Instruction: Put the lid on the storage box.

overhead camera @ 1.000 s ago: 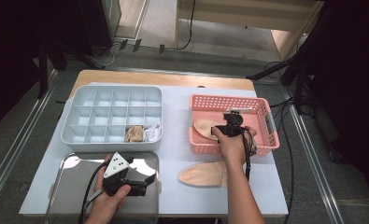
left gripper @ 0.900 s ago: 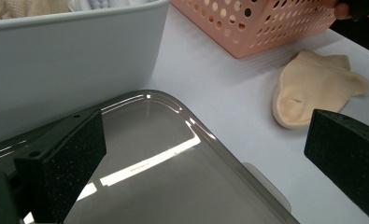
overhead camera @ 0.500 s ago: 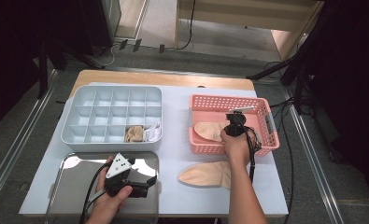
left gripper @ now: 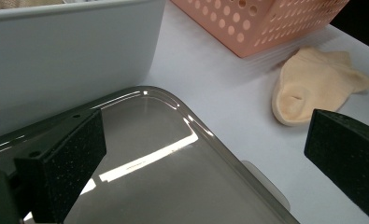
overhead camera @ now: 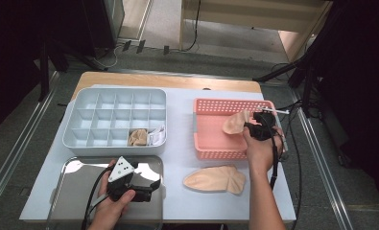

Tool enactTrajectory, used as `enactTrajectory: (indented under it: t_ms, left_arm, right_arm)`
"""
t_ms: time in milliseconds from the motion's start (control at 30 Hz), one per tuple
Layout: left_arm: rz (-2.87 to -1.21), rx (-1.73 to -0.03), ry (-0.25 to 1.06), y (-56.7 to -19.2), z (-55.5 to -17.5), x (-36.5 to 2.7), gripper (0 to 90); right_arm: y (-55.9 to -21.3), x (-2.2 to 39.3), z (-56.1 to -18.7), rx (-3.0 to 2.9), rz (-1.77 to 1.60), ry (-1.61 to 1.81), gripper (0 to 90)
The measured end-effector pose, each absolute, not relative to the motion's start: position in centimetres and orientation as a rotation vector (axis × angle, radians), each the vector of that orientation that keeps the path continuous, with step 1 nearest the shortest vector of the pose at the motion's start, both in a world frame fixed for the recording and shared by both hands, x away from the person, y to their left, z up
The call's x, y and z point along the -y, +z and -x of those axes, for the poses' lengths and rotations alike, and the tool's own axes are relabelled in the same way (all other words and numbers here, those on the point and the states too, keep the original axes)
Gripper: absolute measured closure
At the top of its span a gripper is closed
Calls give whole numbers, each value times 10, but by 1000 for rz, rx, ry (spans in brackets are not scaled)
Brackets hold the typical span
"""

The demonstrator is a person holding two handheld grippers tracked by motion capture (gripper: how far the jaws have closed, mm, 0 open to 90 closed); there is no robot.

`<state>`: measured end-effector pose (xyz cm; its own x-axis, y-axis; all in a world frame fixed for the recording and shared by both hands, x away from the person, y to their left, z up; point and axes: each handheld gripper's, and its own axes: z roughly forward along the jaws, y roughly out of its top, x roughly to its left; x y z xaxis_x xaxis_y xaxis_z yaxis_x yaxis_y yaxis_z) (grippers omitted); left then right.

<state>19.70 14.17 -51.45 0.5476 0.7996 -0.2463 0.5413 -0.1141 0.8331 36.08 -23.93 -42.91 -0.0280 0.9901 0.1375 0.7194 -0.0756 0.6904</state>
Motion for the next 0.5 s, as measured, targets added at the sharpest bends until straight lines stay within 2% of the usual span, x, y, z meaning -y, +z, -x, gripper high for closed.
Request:
enactTrajectory:
  t_ms: [167, 300, 367, 433, 500]
  left_arm:
    - [-1792, -1110, 325, -515, -197, -141, 0]
    - [-1786, -1111, 327, -515, -197, -143, 0]
    - [-1784, -1115, 326, -514, -198, -145, 0]
    - [-1782, -1119, 320, -515, -198, -146, 0]
    - [-1781, -1120, 323, -515, -198, -147, 0]
  right_arm:
    - [-431, 220, -368, -1888, -1739, 894, 852]
    - [-446, 197, -381, -2055, -1705, 964, 668]
    - [-446, 192, -386, -2046, -1729, 988, 621]
    - [-446, 189, -393, -2034, -1767, 937, 490]
    - [-450, 188, -401, -2037, -1810, 886, 414]
